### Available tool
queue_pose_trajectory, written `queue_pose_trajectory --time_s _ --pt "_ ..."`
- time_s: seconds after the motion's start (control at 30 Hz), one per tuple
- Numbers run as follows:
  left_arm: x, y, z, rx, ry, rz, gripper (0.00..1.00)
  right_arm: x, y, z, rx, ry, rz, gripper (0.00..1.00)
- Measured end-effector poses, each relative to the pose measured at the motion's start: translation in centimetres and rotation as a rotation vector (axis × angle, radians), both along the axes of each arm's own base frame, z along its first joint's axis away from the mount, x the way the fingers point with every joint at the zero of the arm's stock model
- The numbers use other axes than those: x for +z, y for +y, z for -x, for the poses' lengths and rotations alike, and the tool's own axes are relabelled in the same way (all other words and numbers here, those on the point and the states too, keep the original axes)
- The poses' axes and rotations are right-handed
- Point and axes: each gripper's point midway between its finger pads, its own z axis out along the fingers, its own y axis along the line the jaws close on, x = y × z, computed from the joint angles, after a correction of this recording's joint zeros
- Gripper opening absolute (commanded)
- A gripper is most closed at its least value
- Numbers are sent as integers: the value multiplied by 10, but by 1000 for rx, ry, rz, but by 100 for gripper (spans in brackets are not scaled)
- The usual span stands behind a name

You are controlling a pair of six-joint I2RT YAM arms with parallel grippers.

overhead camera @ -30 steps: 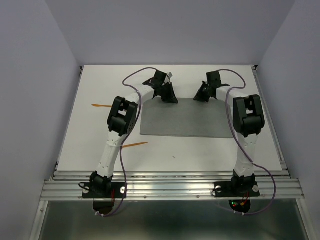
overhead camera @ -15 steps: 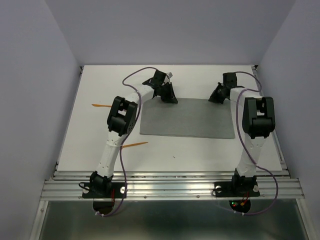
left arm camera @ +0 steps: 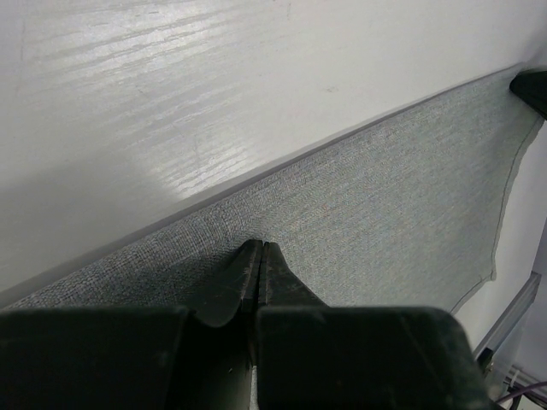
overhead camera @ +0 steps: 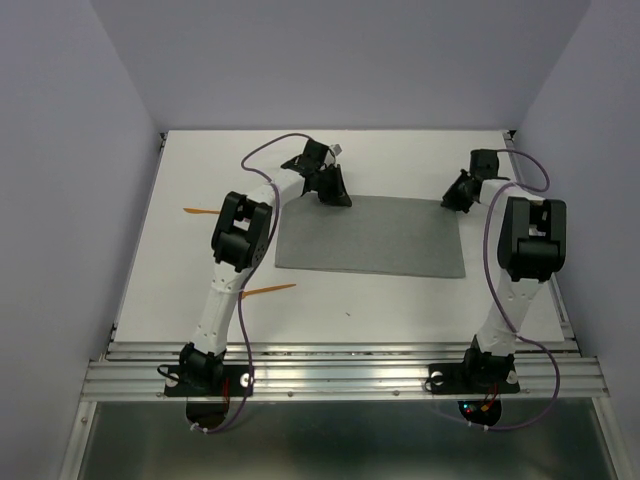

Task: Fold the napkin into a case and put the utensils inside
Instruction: Smooth out the rectangle-folded napkin at the center of the board.

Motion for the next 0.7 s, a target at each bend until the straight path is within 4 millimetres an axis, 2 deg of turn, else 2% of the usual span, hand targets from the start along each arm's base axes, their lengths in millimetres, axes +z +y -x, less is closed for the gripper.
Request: queue_pose_trajectory --time_s 0.13,0.27,0.4,0.63,0.7 --pt "0 3 1 -10 -6 -14 7 0 -19 1 -40 1 3 1" --pt "1 14 1 -3 0 -41 7 0 -25 1 -50 0 2 1" --pt "1 40 -8 33 6 -62 7 -1 -24 2 -49 1 1 1" --pt "0 102 -26 141 23 -90 7 -1 -23 2 -45 1 -5 1" --pt "0 112 -27 159 29 -93 7 -1 -23 2 -44 1 -4 1"
